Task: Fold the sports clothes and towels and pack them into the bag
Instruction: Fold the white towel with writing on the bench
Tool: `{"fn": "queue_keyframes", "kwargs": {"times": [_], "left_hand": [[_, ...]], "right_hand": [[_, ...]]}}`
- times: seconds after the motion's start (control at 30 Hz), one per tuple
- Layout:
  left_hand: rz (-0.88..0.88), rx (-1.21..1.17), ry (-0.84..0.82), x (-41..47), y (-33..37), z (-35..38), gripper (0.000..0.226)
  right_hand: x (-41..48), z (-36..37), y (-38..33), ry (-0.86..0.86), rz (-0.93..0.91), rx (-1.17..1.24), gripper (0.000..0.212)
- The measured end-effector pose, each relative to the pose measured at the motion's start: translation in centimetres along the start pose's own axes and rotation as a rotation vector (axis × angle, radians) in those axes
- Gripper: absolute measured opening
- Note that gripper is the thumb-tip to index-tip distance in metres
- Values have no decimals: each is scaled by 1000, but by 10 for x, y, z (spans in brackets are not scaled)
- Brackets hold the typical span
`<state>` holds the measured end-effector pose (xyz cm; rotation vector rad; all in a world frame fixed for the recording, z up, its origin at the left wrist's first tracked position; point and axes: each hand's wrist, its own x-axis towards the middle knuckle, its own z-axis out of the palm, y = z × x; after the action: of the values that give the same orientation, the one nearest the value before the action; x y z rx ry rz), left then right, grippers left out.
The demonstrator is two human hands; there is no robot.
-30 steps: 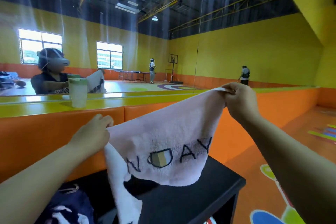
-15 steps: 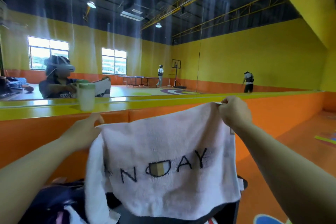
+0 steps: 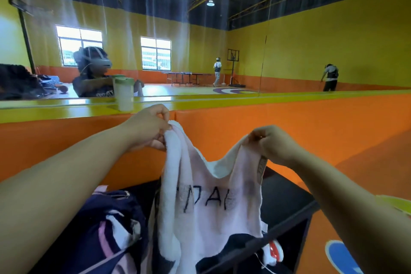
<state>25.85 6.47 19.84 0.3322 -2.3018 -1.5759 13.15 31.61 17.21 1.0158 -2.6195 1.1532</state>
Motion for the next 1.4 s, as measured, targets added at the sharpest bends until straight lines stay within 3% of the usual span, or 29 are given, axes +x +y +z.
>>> {"fn": "queue_keyframes", "kwargs": {"times": [0.1,0.17,0.33,0.43,0.53,0.6,0.7,0.77,0.97,1.07,1.2,1.3,1.4], "left_hand": [[63,-38,-63,-9,14,16,23],[104,1,-81,-14,18,25,18],[157,36,-86,-25,11,40,25],[173,34,-85,-30,2,42,22],[222,58,-95,-35,-8,34,12],[323,280,-102,-37,-19,23,11],[469,823,-132,-38,-37,10,13],[519,932,-172,-39,-45,5,13],[475,779,-300,-47,-48,-6,17],[426,628,-303,-48,-46,-10,19],[428,623,-272,-49,-50,-13,27],[437,593,-213,-52,-54,-22,31],[385,523,-220,-57,-54,-36,56]], "right_hand": [[-13,17,-14,-46,-64,191,34],[-19,27,-18,-120,-129,276,16],[-38,58,-23,-364,-248,289,29],[-43,71,-23,-302,-280,415,23],[-45,79,-22,-243,-159,635,18],[-44,85,-19,-243,-116,675,16],[-44,91,-14,-219,-107,590,19],[-45,93,-13,-215,-109,483,27],[-52,80,-21,-343,-231,89,31],[-51,69,-19,-449,-230,76,26],[-54,57,-11,-566,-192,29,27],[-58,51,3,-570,-148,-115,22],[-63,43,17,-512,-71,-151,24]]}}
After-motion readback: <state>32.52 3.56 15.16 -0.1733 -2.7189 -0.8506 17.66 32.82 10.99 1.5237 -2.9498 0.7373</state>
